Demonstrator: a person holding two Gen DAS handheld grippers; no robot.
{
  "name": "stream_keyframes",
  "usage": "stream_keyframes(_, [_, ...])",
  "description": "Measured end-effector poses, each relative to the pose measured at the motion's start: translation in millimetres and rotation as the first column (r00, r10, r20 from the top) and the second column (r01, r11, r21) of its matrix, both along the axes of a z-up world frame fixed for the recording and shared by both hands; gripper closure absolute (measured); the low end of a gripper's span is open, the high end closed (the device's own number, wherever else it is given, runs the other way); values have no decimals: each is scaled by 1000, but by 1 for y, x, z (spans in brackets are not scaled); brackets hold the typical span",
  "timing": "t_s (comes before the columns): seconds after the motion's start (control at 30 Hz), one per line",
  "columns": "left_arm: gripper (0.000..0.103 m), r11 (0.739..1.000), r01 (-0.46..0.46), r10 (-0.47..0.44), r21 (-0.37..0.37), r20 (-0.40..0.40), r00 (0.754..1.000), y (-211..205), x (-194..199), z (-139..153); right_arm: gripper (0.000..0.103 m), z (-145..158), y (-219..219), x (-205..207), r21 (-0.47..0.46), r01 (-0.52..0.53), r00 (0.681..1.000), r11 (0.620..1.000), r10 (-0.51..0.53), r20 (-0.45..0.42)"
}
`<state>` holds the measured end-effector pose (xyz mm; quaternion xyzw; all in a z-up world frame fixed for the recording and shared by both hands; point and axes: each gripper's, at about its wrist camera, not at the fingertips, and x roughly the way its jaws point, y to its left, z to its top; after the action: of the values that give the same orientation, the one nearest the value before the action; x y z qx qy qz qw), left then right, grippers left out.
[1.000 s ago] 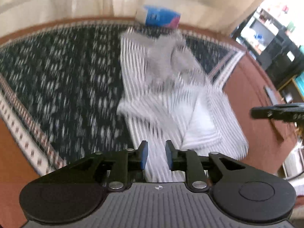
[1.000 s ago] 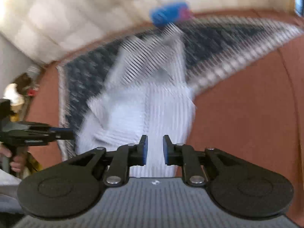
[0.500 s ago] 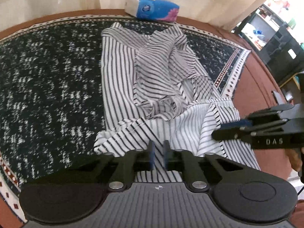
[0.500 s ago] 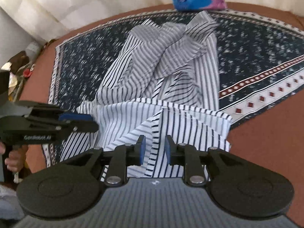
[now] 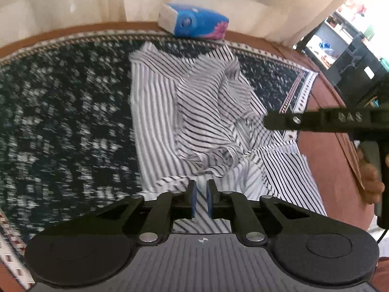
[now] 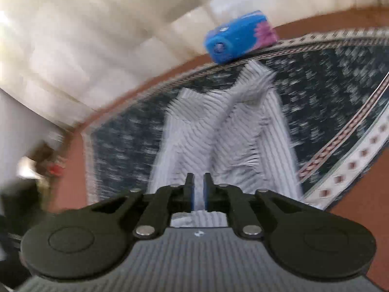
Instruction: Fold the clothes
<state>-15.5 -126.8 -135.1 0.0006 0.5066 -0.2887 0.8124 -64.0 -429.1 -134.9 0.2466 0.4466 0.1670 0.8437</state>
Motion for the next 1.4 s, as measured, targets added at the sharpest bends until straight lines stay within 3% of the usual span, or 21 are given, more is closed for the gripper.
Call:
stream_keyframes(0.1, [79, 999, 33, -33, -32, -9, 999, 7, -12, 11, 89, 10, -1, -14, -12, -78, 997, 997, 78, 11])
stream_keyframes(0.23, [78, 991, 132, -132, -15, -14, 991, -6, -32, 8, 89, 2, 8, -30, -38, -237, 967, 971, 232, -104])
stream_keyframes(0.33, [78, 992, 128, -127, 12, -54, 990, -23, -32, -13, 89, -18, 21, -35, -59, -270, 952, 961, 257, -167])
stream_keyframes(0.43, [78, 996, 84, -84, 13, -27, 996, -25, -19, -5, 89, -17, 18, -26, -53, -217, 967, 975, 207, -149])
stream_keyframes(0.5, [66, 999, 36, -34, -26, 44, 998, -15, -5, 16, 85, -8, 11, -20, -38, -180, 977, 983, 174, -126])
stream_keyframes(0.53, [52, 1000, 2, 1, -30, 75, 997, -12, 5, 23, 82, 7, 4, -17, -45, -167, 984, 985, 164, -73])
stream_keyframes(0.6, [47, 997, -75, 78, -26, 134, 988, -7, 31, 28, 56, 29, -7, -5, -115, -123, 992, 986, 124, -2])
stream_keyframes(0.7, [46, 990, -138, 139, -19, 154, 978, -8, 78, 20, 49, 46, -21, 27, -210, -37, 996, 977, 52, 68])
stream_keyframes(0.83, [46, 992, -111, 99, 63, 172, 980, -20, 132, 0, 46, 37, -25, 73, -265, -12, 998, 964, 28, 58])
stream_keyframes(0.93, [45, 995, -75, 61, 71, 179, 982, -24, 157, -6, 46, 24, -28, 95, -261, 6, 999, 965, 4, 40])
stream_keyframes(1.1, [45, 993, -3, -15, 116, 153, 988, -29, 177, -22, 46, 3, -33, 132, -256, 36, 999, 966, -35, 9])
stream_keyframes(1.3, [45, 995, 55, -65, 87, 113, 991, -32, 185, -31, 46, -12, -29, 152, -257, 11, 999, 966, -20, -31])
stream_keyframes(1.4, [55, 994, 78, -86, 79, 102, 991, -35, 186, -32, 46, -18, -23, 158, -263, -16, 999, 965, 2, -51])
